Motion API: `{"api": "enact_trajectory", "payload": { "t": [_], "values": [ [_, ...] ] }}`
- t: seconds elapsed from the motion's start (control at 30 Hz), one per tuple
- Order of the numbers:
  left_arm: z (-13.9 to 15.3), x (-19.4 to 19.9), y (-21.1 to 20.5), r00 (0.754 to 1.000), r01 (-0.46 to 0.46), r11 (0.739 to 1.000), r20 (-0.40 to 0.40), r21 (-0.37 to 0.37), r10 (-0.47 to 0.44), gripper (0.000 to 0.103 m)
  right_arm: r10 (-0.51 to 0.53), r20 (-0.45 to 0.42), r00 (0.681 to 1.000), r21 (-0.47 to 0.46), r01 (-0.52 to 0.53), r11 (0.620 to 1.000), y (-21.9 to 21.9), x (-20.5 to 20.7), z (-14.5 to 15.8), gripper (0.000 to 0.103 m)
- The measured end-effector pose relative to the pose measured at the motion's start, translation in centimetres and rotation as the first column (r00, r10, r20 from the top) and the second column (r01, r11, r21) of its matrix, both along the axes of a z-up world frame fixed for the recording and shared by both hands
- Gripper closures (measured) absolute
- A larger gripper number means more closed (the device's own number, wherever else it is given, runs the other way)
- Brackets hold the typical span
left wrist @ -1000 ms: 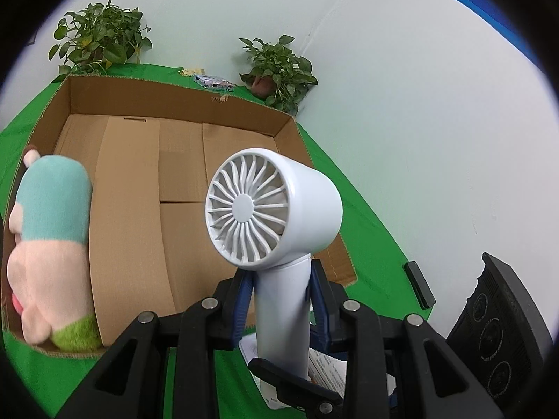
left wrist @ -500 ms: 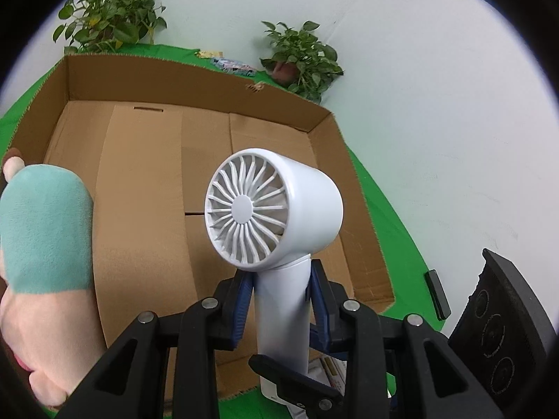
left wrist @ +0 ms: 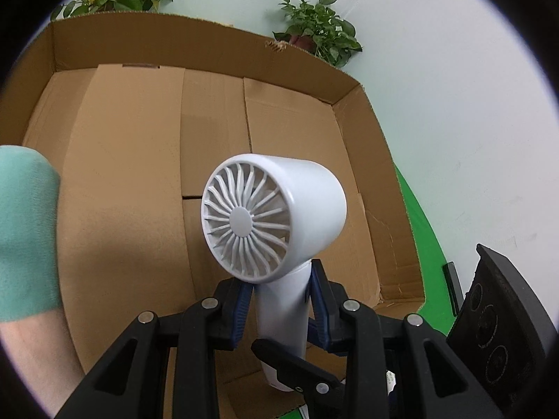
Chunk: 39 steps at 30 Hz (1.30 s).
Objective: Organize objects
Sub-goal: 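Lift the hair dryer with both grippers and carry it over the box, then lower the hair dryer into the box and open both grippers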
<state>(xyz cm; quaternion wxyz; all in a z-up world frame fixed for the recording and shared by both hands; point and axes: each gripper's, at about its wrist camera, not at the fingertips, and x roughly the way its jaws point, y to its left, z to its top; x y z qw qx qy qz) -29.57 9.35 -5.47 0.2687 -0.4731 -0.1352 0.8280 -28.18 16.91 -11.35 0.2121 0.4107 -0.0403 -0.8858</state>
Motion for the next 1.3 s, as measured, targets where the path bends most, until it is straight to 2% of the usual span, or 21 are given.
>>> {"api": "enact_trajectory", "payload": {
  "t": [0.23, 0.4, 0.6, 0.73, 0.93, 1.0, 1.07, 1.3],
  "values": [
    [-0.9, -0.5, 0.8, 1.000, 0.020, 0.999, 0.019, -0.044, -0.019, 0.073, -0.036, 0.068, 0.997, -0.029, 0.038, 0.999, 1.0, -2.4, -1.9, 0.080],
    [-0.9, -1.5, 0.9, 0.999, -0.005, 0.998, 0.035, -0.064, 0.008, 0.072, -0.061, 0.104, 0.993, -0.068, 0.068, 0.995, 1.0, -3.5, -2.2, 0.081],
    [-0.7, -0.8, -0.2, 0.998, -0.005, 0.998, 0.062, -0.057, 0.008, 0.074, -0.095, 0.134, 0.986, -0.063, 0.104, 0.993, 0.3, -3.5, -3.1, 0.081],
    [0.8, 0.3, -1.2, 1.000, -0.025, 0.996, -0.007, -0.083, 0.025, 0.074, -0.138, 0.172, 0.975, -0.045, 0.148, 0.988, 0.6, -4.4, -4.1, 0.081],
    [1.6, 1.7, -3.5, 0.997, -0.065, 0.993, -0.046, -0.100, 0.060, 0.074, -0.153, 0.139, 0.978, 0.012, 0.153, 0.988, -1.4, -4.8, -4.1, 0.081],
    [1.7, 2.2, -4.3, 0.996, -0.077, 0.991, -0.052, -0.105, 0.072, 0.074, -0.147, 0.140, 0.979, 0.024, 0.145, 0.989, -2.3, -5.0, -4.1, 0.078],
    [1.8, 2.6, -5.0, 0.995, -0.088, 0.989, -0.065, -0.120, 0.081, 0.074, -0.132, 0.163, 0.978, 0.007, 0.133, 0.991, -3.0, -5.2, -4.3, 0.075],
    [1.8, 4.0, -6.4, 0.991, -0.106, 0.985, -0.093, -0.139, 0.094, 0.074, -0.137, 0.135, 0.981, -0.026, 0.142, 0.990, -3.1, -5.0, -3.4, 0.071]
  ]
}}
